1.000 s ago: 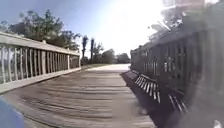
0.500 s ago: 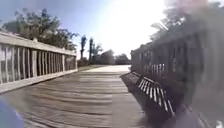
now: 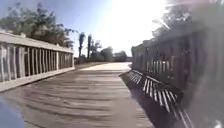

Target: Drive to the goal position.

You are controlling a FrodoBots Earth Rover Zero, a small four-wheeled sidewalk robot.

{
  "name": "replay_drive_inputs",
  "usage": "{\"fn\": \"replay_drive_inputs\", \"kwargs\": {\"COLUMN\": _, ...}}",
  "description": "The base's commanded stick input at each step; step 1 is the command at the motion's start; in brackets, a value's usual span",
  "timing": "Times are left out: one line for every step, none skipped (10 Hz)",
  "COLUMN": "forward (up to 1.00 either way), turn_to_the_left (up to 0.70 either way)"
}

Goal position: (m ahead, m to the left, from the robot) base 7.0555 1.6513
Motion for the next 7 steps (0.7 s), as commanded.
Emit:
{"fn": "replay_drive_inputs", "kwargs": {"forward": 0.7, "turn_to_the_left": 0.0}}
{"fn": "replay_drive_inputs", "kwargs": {"forward": 0.7, "turn_to_the_left": 0.0}}
{"fn": "replay_drive_inputs", "kwargs": {"forward": 0.7, "turn_to_the_left": 0.0}}
{"fn": "replay_drive_inputs", "kwargs": {"forward": 0.7, "turn_to_the_left": 0.0}}
{"fn": "replay_drive_inputs", "kwargs": {"forward": 0.7, "turn_to_the_left": 0.0}}
{"fn": "replay_drive_inputs", "kwargs": {"forward": 0.7, "turn_to_the_left": 0.0}}
{"fn": "replay_drive_inputs", "kwargs": {"forward": 0.7, "turn_to_the_left": 0.0}}
